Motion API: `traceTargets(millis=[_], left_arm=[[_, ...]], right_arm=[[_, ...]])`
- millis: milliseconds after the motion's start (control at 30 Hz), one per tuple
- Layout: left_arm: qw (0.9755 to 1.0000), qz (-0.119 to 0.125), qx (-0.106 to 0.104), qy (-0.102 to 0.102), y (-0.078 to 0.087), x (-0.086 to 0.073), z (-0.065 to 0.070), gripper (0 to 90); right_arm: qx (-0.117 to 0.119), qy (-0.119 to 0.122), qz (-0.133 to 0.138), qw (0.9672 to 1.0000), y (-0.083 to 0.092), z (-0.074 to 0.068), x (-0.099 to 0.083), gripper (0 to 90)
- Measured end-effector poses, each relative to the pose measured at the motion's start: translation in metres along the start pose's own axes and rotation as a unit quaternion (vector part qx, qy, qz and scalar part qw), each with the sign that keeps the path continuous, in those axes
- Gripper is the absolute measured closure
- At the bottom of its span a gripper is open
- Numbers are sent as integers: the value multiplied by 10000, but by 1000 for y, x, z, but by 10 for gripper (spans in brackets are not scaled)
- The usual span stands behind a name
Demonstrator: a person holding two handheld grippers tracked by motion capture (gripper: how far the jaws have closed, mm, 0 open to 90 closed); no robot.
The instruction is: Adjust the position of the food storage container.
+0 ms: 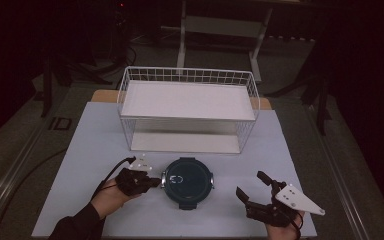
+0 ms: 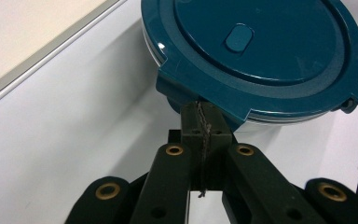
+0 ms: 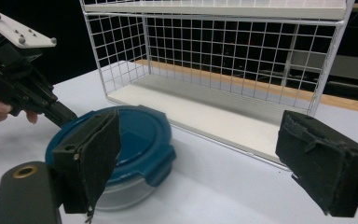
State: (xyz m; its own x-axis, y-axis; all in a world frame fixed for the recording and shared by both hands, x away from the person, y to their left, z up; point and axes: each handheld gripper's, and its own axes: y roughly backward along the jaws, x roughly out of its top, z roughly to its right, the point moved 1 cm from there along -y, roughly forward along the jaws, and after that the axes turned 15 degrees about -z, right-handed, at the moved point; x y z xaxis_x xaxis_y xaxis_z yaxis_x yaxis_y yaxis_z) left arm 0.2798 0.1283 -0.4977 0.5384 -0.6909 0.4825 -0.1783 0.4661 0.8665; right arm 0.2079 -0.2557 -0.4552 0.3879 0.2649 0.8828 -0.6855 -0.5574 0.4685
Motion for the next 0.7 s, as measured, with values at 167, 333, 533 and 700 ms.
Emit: traceTargets(millis=[167,333,533,700], left_arm=[[10000,5,5,-53,-6,9,6,896],[10000,-5,28,-10,-8,13,6,897],[10000,27,-69,-44,-15,23,12,896],[9998,48,-100,-137,-22,33,17,897]], right_arm=[[0,-18,-18,10000,-1,1,0,139],[6,-16,-48,10000,-2,0,-1,139],[15,2,-70,10000,-4,-1,-1,139],[10,6,-66,10000,-3,-1,-1,139]])
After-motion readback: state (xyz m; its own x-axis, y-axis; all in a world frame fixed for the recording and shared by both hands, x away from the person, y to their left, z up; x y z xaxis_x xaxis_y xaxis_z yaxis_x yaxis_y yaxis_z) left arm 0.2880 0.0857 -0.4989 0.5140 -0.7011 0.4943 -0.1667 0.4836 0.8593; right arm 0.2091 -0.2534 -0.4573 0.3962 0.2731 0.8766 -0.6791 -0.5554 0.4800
